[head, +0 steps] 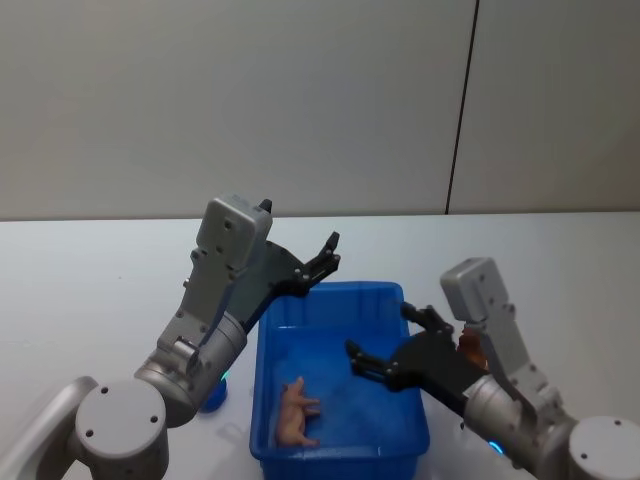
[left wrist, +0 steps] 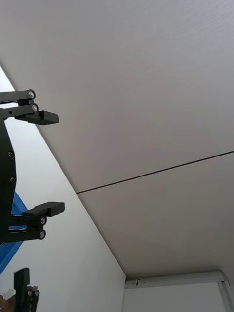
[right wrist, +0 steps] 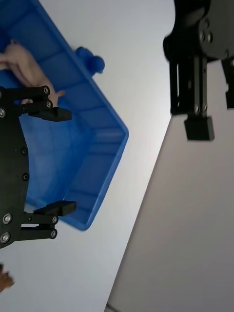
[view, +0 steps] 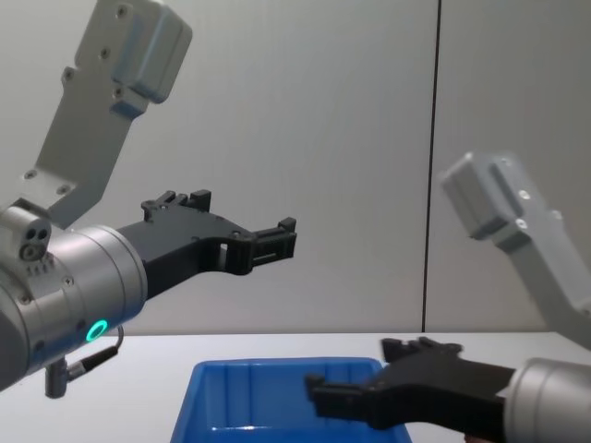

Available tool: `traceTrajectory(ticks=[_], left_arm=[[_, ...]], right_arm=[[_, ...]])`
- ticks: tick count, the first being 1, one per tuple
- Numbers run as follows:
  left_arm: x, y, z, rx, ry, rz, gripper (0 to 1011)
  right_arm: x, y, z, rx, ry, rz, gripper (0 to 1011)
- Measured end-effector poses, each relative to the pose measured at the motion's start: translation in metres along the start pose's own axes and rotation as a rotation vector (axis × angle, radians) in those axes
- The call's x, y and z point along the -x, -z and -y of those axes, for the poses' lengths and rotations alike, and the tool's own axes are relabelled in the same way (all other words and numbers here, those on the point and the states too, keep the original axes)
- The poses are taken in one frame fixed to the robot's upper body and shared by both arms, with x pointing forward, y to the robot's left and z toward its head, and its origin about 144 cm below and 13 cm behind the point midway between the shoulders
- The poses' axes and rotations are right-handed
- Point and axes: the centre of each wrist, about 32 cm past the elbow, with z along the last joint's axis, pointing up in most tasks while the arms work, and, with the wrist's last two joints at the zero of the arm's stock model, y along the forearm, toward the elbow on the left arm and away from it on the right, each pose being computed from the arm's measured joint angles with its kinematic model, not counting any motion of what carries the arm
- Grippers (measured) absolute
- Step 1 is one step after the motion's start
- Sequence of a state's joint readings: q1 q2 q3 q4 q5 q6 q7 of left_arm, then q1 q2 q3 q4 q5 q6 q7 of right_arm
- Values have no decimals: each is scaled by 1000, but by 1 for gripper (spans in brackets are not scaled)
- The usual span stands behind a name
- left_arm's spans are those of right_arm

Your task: Pick up the two dolls from the table and place them into the box.

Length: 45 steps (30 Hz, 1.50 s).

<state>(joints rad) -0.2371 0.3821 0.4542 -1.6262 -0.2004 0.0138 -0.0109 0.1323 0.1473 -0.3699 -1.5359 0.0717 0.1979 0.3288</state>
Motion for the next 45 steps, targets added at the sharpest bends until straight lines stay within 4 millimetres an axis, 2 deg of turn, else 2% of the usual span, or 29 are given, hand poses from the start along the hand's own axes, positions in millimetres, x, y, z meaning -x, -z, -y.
traceTrajectory(ticks=[24, 33, 45], left_arm=[[0, 0, 0, 0, 0, 0, 1001], [0, 0, 0, 0, 0, 0, 1001], [0, 0, 0, 0, 0, 0, 1001]], right_arm=[[3, 17, 34, 117, 373, -38, 1001], [3, 26, 36, 171, 447, -68, 1001], [7, 35, 28, 182, 469, -114, 1001]])
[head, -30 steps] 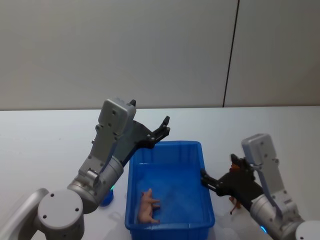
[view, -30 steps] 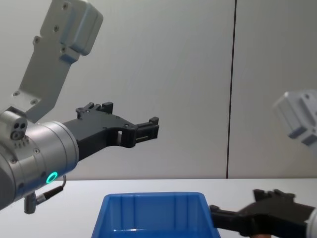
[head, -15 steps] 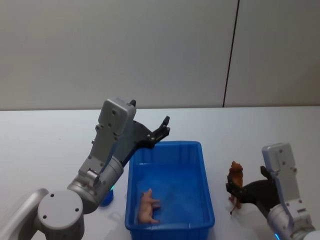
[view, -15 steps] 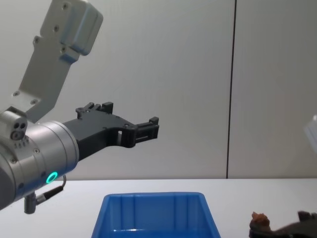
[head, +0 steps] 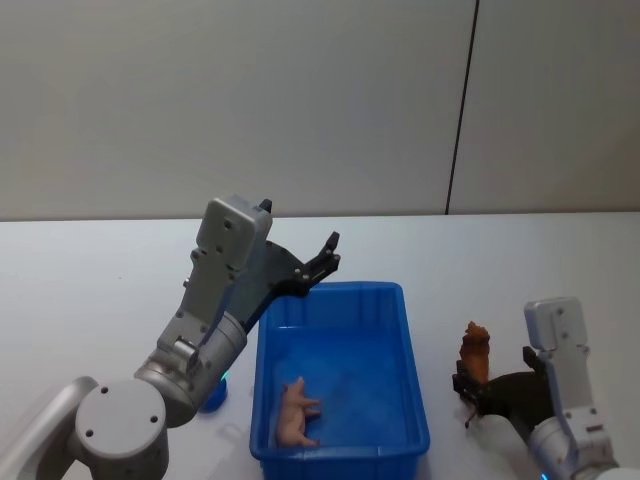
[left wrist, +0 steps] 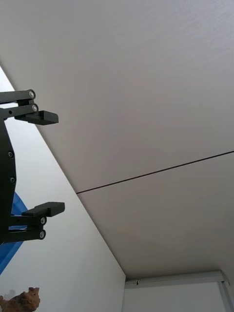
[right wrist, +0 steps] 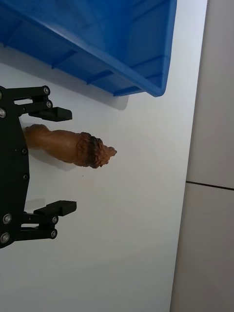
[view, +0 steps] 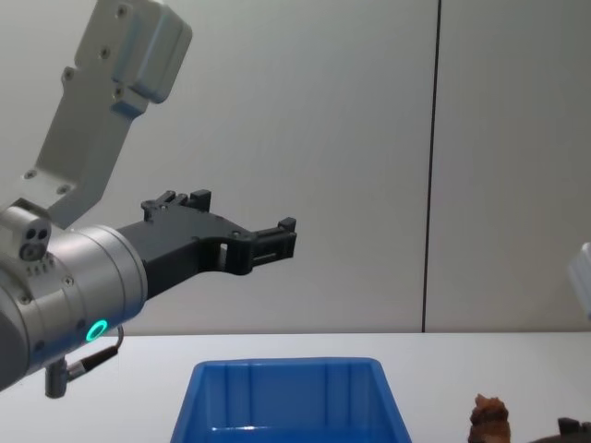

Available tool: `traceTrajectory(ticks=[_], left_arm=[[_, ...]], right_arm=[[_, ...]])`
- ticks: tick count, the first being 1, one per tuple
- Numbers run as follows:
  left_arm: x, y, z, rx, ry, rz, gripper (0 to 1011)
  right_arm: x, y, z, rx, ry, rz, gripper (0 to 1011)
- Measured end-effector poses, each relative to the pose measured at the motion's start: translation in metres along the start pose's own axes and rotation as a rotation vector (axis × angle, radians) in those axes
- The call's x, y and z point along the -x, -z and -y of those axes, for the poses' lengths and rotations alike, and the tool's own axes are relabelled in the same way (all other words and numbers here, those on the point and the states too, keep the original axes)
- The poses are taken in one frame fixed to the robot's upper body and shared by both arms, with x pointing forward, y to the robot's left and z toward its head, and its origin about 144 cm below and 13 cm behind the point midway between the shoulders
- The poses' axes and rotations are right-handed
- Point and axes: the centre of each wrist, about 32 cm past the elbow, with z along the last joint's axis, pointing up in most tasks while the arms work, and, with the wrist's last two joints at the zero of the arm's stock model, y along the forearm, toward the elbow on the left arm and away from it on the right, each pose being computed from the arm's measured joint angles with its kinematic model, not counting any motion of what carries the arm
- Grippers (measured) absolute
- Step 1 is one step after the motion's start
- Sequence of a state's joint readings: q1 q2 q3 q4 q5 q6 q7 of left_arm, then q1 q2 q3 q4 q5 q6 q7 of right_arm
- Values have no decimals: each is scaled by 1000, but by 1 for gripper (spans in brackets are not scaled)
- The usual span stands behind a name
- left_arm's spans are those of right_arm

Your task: Pick up the two dolls from the table and place them into the box.

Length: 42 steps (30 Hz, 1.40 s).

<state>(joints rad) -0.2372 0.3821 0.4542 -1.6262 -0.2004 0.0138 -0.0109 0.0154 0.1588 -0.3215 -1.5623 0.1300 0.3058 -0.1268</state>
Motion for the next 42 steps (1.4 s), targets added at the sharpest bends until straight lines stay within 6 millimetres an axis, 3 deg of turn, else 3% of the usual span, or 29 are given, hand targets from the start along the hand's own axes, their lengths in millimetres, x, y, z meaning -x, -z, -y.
traceTrajectory(ticks=[17, 31, 42], left_arm=[[0, 0, 0, 0, 0, 0, 1001], [0, 0, 0, 0, 0, 0, 1001], [0, 0, 0, 0, 0, 0, 1001]], right_arm=[[11, -1, -1, -33, -20, -19, 1001], [15, 2, -7, 56, -27, -69, 1001], [19, 5, -15, 100, -39, -97, 763]])
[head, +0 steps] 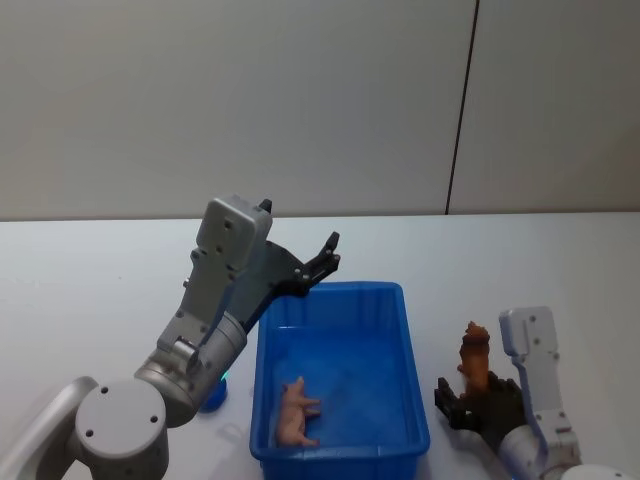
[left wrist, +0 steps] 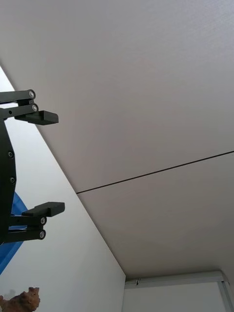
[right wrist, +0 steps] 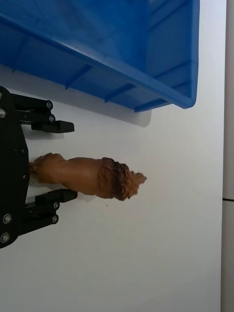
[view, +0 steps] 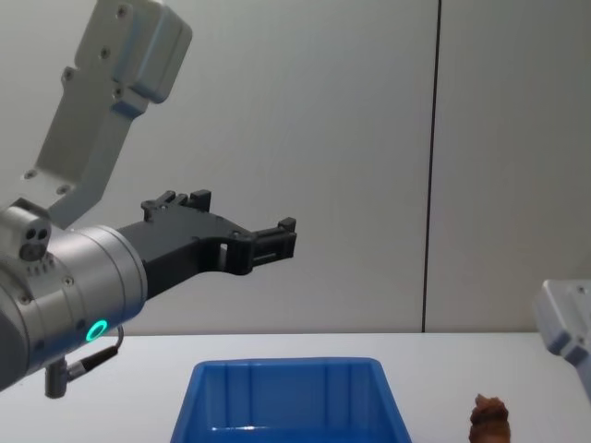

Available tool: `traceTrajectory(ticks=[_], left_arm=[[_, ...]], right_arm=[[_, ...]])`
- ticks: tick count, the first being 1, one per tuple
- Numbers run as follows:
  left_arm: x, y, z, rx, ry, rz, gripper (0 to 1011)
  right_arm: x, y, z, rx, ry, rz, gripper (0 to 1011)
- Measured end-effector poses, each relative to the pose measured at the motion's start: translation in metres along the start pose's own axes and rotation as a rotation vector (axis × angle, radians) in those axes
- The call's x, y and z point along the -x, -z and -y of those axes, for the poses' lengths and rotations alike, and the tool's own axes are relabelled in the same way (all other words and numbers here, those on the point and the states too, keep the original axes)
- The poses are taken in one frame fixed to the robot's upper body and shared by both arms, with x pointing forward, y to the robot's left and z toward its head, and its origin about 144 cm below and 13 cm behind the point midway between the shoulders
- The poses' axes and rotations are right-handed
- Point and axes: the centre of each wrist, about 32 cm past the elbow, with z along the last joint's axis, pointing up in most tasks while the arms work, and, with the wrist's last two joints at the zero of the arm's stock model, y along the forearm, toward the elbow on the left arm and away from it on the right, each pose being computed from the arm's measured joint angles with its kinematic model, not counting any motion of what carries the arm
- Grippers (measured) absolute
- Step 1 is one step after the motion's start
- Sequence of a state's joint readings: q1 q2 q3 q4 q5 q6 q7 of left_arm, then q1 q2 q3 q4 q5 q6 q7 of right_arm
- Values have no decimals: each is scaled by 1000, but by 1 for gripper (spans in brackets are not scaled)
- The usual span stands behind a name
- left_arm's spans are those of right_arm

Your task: Pick up the two dolls from the table and place them into the box.

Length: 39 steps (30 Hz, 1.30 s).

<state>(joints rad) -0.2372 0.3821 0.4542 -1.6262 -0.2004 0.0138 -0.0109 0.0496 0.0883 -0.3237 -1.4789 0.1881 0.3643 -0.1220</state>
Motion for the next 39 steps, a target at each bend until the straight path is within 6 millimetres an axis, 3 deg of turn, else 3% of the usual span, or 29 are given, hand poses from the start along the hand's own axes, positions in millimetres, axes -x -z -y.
traceTrajectory(ticks=[13, 39], left_arm=[[0, 0, 0, 0, 0, 0, 1001], [0, 0, 0, 0, 0, 0, 1001]], right_arm=[[5, -1, -2, -62, -28, 40, 361], [5, -16, 3, -224, -172, 108, 338]])
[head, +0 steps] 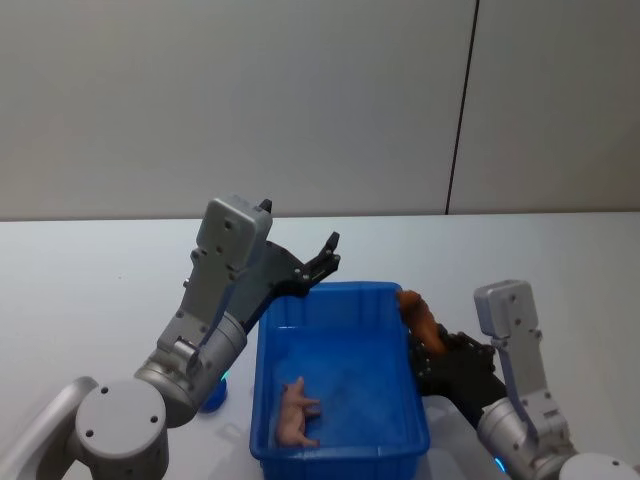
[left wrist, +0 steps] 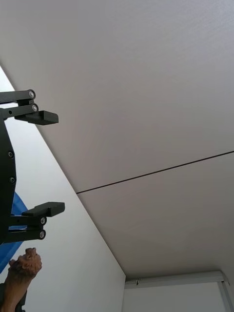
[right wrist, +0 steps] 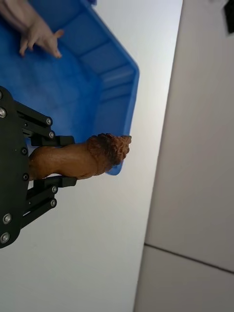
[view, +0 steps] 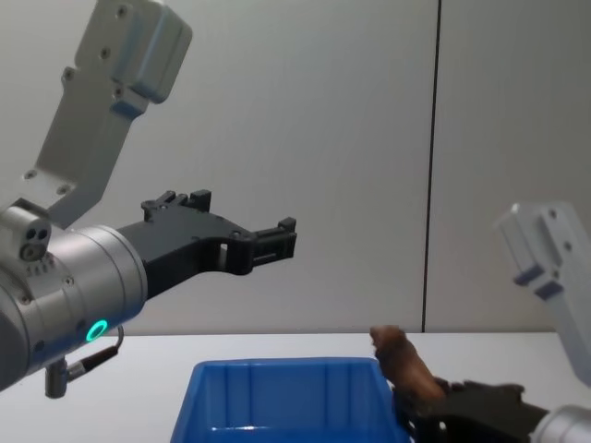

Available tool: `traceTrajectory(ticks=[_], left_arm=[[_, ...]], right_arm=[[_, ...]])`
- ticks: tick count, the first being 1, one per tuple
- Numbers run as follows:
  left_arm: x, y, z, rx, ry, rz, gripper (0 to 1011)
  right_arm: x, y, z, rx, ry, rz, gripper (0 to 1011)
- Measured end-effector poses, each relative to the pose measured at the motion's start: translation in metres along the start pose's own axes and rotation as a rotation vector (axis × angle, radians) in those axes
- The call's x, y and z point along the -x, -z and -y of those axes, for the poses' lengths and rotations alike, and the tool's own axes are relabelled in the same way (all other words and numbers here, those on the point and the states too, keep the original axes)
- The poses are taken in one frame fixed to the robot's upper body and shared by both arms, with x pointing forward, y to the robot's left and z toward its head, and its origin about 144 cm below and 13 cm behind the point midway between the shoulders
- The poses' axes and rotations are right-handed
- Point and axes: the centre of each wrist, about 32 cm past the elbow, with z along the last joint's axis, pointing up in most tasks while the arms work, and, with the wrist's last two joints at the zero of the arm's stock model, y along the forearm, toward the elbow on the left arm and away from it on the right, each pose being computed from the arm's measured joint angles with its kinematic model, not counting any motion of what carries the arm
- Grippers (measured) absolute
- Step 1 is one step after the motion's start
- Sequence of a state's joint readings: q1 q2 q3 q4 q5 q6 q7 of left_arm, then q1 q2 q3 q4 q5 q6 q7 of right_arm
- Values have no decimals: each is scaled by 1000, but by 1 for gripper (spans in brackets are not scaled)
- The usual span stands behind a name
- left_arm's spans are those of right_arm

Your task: Pick up the two dolls from the table and place them into the box.

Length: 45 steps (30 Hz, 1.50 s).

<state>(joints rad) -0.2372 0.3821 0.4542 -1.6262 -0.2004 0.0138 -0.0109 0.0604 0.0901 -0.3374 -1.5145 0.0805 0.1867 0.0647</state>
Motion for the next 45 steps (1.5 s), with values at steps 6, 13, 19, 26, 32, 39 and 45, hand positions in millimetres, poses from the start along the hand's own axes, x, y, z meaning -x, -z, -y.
traceTrajectory(ticks=[6, 13, 19, 26, 32, 39, 45], left_arm=[[0, 0, 0, 0, 0, 0, 1001], [0, 0, 0, 0, 0, 0, 1001], [0, 0, 0, 0, 0, 0, 1001], [0, 0, 0, 0, 0, 0, 1001], [0, 0, 0, 0, 0, 0, 1001], [0, 0, 0, 0, 0, 0, 1001], [0, 0, 0, 0, 0, 0, 1001]], right_arm=[[-1, -8, -2, -50, -80, 21, 338], [-2, -18, -7, -75, -171, 40, 372], [-1, -22, -12, -56, -229, 47, 511], [-1, -23, -17, -19, -263, 50, 759], [-1, -22, -17, -6, -247, 51, 933], [0, -18, -11, -8, -187, 53, 1001], [0, -14, -3, -19, -117, 55, 1001]])
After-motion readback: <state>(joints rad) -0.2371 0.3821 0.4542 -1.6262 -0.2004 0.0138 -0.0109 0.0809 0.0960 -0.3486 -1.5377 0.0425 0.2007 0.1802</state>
